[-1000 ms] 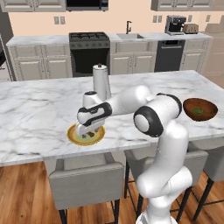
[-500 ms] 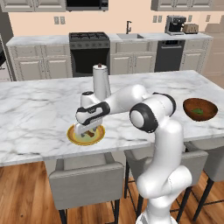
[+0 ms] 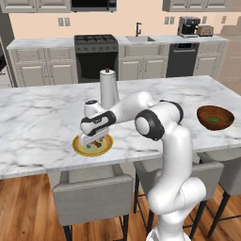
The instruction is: Pick the chicken drumstick and avocado from their plates and place them in the bowl. Then put the bowl in the fridge.
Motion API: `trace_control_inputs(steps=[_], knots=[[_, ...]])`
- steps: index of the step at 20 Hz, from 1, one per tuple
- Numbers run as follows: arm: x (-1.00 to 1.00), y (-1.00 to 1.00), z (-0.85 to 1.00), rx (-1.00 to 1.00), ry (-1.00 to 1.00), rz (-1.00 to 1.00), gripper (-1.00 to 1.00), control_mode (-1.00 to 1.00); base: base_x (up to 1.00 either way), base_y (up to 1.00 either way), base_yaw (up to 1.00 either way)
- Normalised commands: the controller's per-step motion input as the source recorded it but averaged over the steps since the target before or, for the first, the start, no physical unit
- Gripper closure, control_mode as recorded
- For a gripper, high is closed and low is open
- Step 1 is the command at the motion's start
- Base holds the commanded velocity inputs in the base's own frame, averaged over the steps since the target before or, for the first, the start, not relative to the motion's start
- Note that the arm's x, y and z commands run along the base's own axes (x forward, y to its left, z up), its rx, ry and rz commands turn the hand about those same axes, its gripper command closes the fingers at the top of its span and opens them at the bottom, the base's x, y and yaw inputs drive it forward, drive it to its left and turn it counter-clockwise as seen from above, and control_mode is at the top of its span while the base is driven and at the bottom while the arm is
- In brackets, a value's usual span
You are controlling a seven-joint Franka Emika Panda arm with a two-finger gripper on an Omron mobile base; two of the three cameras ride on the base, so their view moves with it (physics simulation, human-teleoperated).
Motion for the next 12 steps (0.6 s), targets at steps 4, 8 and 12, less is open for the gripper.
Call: trace_control_inputs(steps=[4,8,12], knots=[[0.01,0.08,-0.17,0.0,0.05,0.0,-1.0,-1.0,0.0,0.0,0.0],[0.0,0.02,-0.19,0.0,0.06,0.0,-1.0,-1.0,0.0,0.0,0.0],[-0.01,0.01,-0.09,0.0,0.03,0.0,1.0,-1.0,0.0,0.0,0.0]])
